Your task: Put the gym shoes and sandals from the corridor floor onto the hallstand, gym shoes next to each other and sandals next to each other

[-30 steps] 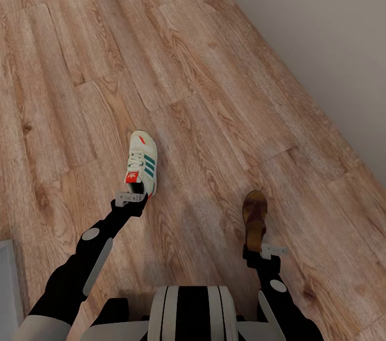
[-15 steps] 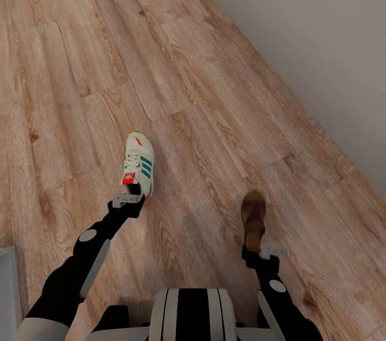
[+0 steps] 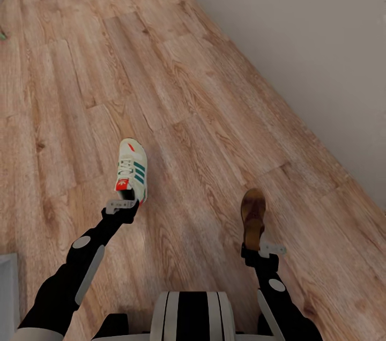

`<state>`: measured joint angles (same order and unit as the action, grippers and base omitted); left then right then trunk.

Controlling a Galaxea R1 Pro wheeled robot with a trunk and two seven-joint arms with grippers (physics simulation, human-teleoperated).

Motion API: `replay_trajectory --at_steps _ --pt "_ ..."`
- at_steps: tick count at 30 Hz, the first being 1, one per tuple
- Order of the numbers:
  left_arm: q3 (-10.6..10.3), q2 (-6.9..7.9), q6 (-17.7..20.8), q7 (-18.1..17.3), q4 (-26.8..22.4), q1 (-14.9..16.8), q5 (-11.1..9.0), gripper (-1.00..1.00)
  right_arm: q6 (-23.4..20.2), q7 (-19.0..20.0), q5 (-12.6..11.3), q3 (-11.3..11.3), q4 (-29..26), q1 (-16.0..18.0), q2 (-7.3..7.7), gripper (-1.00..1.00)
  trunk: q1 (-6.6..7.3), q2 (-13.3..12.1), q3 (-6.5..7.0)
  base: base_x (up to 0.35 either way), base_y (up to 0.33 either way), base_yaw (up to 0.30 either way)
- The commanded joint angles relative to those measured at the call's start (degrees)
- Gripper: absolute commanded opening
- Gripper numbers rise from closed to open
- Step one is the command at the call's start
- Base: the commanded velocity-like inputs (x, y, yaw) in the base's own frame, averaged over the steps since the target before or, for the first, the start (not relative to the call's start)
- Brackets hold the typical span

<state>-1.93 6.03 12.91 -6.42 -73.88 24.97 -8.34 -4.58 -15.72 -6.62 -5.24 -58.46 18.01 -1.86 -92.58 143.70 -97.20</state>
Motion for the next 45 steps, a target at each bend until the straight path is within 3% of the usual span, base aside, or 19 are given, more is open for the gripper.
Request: replay_trajectory --at_steps 1,2,3,6,12,16,20,23,29,35,38,40,42,45 --pt "0.1 0.04 0.3 0.0 0.0 -0.7 -0.6 -1.0 -0.2 -0.4 -0.8 -0.2 -0.2 0.0 0.02 -1.0 0.03 0.0 0.2 0.0 0.0 0.0" --pt "0.2 0.04 0.0 0.1 0.0 -1.7 -0.5 -1.0 -0.2 -0.4 -0.8 -0.2 -0.2 0.0 0.02 -1.0 0.06 0.0 0.43 0.0 0.0 0.0" --pt "4.9 0.06 -0.5 0.0 0.7 -6.9 -0.5 -1.0 -0.2 -0.5 -0.7 -0.2 -0.1 -0.1 0.01 -1.0 0.08 0.0 0.73 0.0 0.0 0.0" --pt "7.9 0.04 -0.5 0.0 0.8 -9.6 -0.2 -1.0 -0.2 -0.5 -0.5 -0.3 0.2 -0.2 0.04 -1.0 0.16 -0.1 1.65 0.0 0.0 0.0" --pt "8.6 0.06 -1.3 0.2 2.1 -12.6 0.0 -1.0 -0.1 -0.5 -0.3 -0.3 0.4 -0.2 0.09 -1.0 0.31 -0.1 3.52 0.0 0.0 0.0" --pt "8.7 0.1 -4.6 0.2 5.8 -13.6 0.1 -1.0 -0.1 -0.5 0.6 -0.4 0.8 -0.3 0.1 -1.0 0.42 -0.2 4.76 0.0 0.0 0.0" --pt "8.7 0.08 -9.9 0.2 12.6 -14.0 0.1 -1.0 0.1 -0.5 4.2 -0.4 2.1 -0.4 0.21 -1.0 0.52 -0.3 6.01 0.0 0.0 0.0" --pt "8.7 0.05 -16.9 0.1 20.2 -14.0 0.2 -1.0 1.5 -0.5 8.3 -0.3 2.5 -2.6 0.21 -1.0 0.6 -0.3 6.94 0.0 0.0 0.0" --pt "8.6 0.0 -27.6 0.2 30.6 -14.1 0.0 -1.0 6.9 -0.5 10.6 -0.2 2.9 -6.6 0.38 -1.0 0.75 -0.4 8.81 0.0 0.0 0.0" --pt "8.9 0.02 -30.3 0.3 33.1 -16.2 -0.5 -1.0 9.8 -0.4 11.0 -0.1 3.2 -9.7 0.43 -1.0 0.91 -0.5 10.68 0.0 0.0 0.0" --pt "10.2 0.02 -32.1 0.3 32.9 -18.4 -0.7 -1.0 10.7 -0.3 11.1 -0.1 3.4 -11.6 0.45 -1.0 1.57 -1.7 11.48 0.0 0.0 0.0" --pt "11.6 -0.12 -35.5 0.4 33.3 -20.5 -0.6 -1.0 11.2 -0.1 11.0 -0.1 4.4 -14.2 0.51 -1.0 2.0 -2.5 12.02 0.0 0.0 0.0" --pt "11.8 -0.13 -35.9 0.4 33.5 -21.0 -0.6 -1.0 12.3 -0.1 11.0 -0.1 5.4 -14.6 0.49 -1.0 2.44 -3.3 12.56 0.0 0.0 0.0" --pt "12.4 0.0 -36.2 0.4 33.7 -21.5 -0.5 -1.0 17.0 -0.2 10.9 -0.2 8.6 -15.0 0.46 -1.0 3.1 -4.5 13.37 0.0 0.0 0.0"
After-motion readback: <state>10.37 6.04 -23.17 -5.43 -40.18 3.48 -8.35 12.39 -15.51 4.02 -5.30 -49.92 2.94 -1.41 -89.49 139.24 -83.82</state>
